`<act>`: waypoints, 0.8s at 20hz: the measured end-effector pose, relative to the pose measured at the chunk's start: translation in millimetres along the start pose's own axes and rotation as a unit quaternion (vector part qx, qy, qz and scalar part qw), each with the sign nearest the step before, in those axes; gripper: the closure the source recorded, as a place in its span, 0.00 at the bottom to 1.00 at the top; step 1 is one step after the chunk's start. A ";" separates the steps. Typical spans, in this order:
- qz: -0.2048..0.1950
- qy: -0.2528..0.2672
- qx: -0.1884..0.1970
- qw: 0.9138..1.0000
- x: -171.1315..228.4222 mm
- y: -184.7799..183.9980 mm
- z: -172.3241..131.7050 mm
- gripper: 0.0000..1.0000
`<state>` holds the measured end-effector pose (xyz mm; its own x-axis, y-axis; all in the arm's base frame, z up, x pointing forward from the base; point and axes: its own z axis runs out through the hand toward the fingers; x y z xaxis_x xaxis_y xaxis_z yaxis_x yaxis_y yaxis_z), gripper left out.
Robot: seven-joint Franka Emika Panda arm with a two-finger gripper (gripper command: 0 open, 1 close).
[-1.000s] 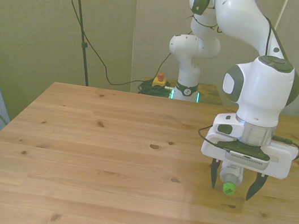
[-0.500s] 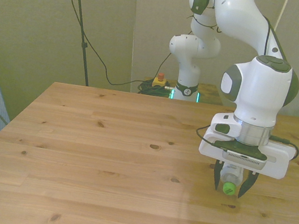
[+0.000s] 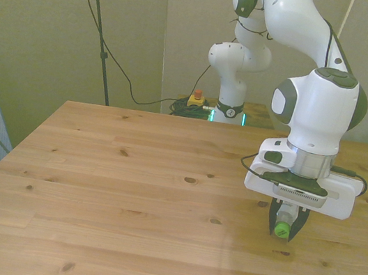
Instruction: Stand the water bottle
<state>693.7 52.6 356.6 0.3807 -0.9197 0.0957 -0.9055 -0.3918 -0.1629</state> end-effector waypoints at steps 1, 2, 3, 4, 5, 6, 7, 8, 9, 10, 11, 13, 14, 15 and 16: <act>0.002 0.001 0.002 1.000 0.1 -0.4 -2.4 1.00; 0.005 0.004 0.006 1.000 0.5 -0.8 -6.7 1.00; 0.009 0.010 0.011 1.000 0.7 -1.2 -13.4 1.00; 0.012 0.020 0.017 1.000 1.0 -1.7 -21.6 1.00; 0.017 0.033 0.026 0.999 0.4 -1.6 -32.8 1.00; 0.021 0.048 0.037 0.998 -0.5 -0.6 -44.5 1.00; 0.027 0.064 0.048 0.996 -1.4 1.5 -57.4 1.00; 0.033 0.080 0.060 0.994 -1.1 4.5 -69.5 1.00; 0.039 0.095 0.070 0.992 -0.3 8.6 -81.1 1.00; 0.045 0.113 0.080 0.989 1.8 13.6 -92.3 1.00; 0.051 0.132 0.091 0.986 5.0 19.4 -103.7 1.00; 0.063 0.175 0.112 0.976 12.8 33.9 -126.6 1.00; 0.069 0.196 0.121 0.971 16.0 41.5 -137.8 1.00; 0.073 0.219 0.129 0.964 18.6 49.3 -148.8 1.00; 0.078 0.242 0.138 0.957 21.5 57.2 -159.4 1.00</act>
<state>620.3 14.3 505.8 0.0528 -0.8748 0.4816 -0.8353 -0.3030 -0.4587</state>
